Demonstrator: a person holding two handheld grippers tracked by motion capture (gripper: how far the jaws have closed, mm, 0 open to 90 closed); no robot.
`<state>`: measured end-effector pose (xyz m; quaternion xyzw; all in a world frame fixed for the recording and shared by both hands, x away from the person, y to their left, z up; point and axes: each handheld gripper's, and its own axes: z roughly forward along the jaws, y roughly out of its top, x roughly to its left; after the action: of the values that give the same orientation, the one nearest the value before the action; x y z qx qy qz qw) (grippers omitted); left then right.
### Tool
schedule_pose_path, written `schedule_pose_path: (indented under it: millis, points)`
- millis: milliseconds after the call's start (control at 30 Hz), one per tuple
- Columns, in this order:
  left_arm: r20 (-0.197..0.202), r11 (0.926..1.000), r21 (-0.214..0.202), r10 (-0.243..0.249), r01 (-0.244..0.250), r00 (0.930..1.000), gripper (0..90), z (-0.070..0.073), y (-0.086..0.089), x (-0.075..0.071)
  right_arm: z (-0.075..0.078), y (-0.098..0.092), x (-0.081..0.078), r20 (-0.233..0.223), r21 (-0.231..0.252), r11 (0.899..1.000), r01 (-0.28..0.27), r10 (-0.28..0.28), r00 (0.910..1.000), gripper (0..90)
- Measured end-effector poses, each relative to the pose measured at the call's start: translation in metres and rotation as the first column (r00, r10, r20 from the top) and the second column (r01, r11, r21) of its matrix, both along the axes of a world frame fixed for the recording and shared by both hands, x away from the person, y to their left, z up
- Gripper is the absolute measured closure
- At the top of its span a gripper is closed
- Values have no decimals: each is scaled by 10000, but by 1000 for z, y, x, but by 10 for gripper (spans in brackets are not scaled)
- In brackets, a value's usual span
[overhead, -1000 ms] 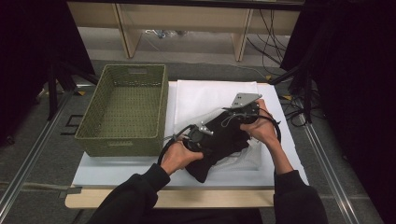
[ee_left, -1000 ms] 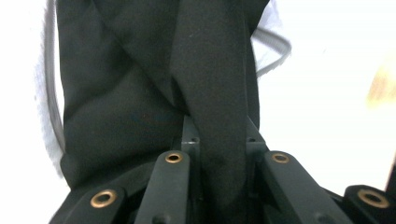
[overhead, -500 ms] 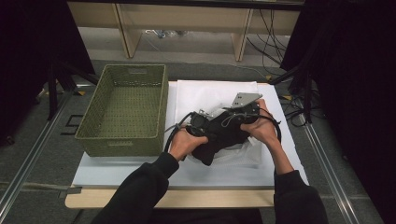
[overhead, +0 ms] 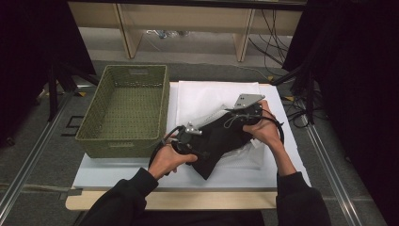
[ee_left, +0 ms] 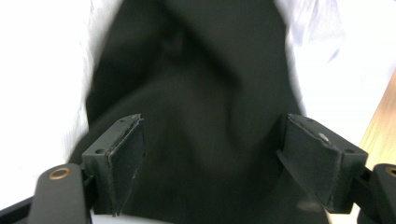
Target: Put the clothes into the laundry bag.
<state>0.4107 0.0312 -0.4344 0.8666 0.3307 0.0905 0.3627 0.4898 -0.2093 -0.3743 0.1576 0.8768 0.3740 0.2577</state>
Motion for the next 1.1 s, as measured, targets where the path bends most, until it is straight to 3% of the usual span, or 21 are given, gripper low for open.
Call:
schedule_pose_path:
  millis: [67, 133, 167, 200, 267, 300, 400, 467, 533, 567, 600, 633, 667, 700, 733, 867, 900, 967, 1100]
  points:
    - [-312, 9998, 169, -62, 68, 9995, 195, -7, -2, 0, 0, 1, 0, -32, -3, 10000, 35, -35, 10000, 895]
    - [-493, 9997, 9, -258, 259, 9985, 237, -15, -9, 2, 0, 1, -1, -41, -30, 10000, 14, -14, 10000, 895]
    - [-536, 9993, 136, -330, 338, 9980, 423, -16, -13, 2, 0, 2, -1, -33, -31, 10000, -11, 10, 10000, 895]
    - [-358, 9983, 397, -421, 435, 9985, 423, -17, -16, 3, 0, 2, -1, -33, -31, 10000, -11, 10, 10000, 895]
    - [-202, 9947, 710, -737, 750, 9971, 653, -16, -20, 5, -1, 2, 0, 7, -51, 10000, -53, 53, 10000, 895]
    - [-310, 9949, 556, -821, 837, 9961, 817, -16, -22, 6, -1, 1, 0, -32, -25, 10000, -6, 6, 10000, 895]
    - [-457, 9893, 670, -1269, 1297, 9909, 842, -11, -21, 9, 0, 1, -1, -10, -1, 10000, -30, 30, 10000, 895]
    - [-393, 9952, 72, -972, 976, 9945, 845, -8, -24, 9, 0, 1, -1, -13, 19, 10000, -48, 48, 10000, 895]
    - [-292, 9931, 119, -1166, 1170, 9928, 846, 0, -27, 13, 1, 2, -2, -81, 64, 10000, 15, -15, 10000, 895]
    - [-208, 9957, -376, -855, 847, 9961, 846, 2, -33, 13, 1, 2, -2, -19, 45, 10000, -63, 63, 10000, 895]
    - [-203, 9956, -521, -792, 780, 9967, 847, 6, -38, 16, 1, 2, -2, -36, 45, 10000, -47, 48, 10000, 895]
    - [-162, 9949, -369, -948, 941, 9954, 846, 8, -40, 18, 2, 2, -2, -85, 99, 10000, -9, 10, 10000, 895]
    - [-179, 9949, -594, -831, 819, 9964, 846, 9, -48, 21, 2, 2, -2, -73, 98, 10000, 5, -4, 10000, 895]
    - [-226, 9942, -375, -1017, 1008, 9946, 846, 10, -49, 25, 2, 1, -2, -74, 114, 9999, -5, 5, 10000, 895]
    - [-30, 9954, -582, -764, 761, 9971, 845, 10, -55, 28, 2, 1, -2, -63, 99, 9999, -52, 53, 10000, 895]
    - [480, 9986, -507, -142, 166, 9987, 837, 10, -65, 44, 4, -1, -2, 33, 130, 9999, -91, 91, 10000, 895]
    - [490, 9983, -580, 3, 26, 9988, 837, 8, -65, 49, 4, -1, -2, 33, 130, 9999, -91, 91, 10000, 895]
    - [150, 9962, -780, 402, -389, 9991, 820, 2, -64, 55, 4, -2, -2, 11, 148, 9999, -47, 47, 10000, 895]
    - [-39, 9939, -1019, 419, -420, 9991, 749, -4, -58, 52, 4, -4, -1, 53, 183, 9998, -11, 10, 10000, 895]
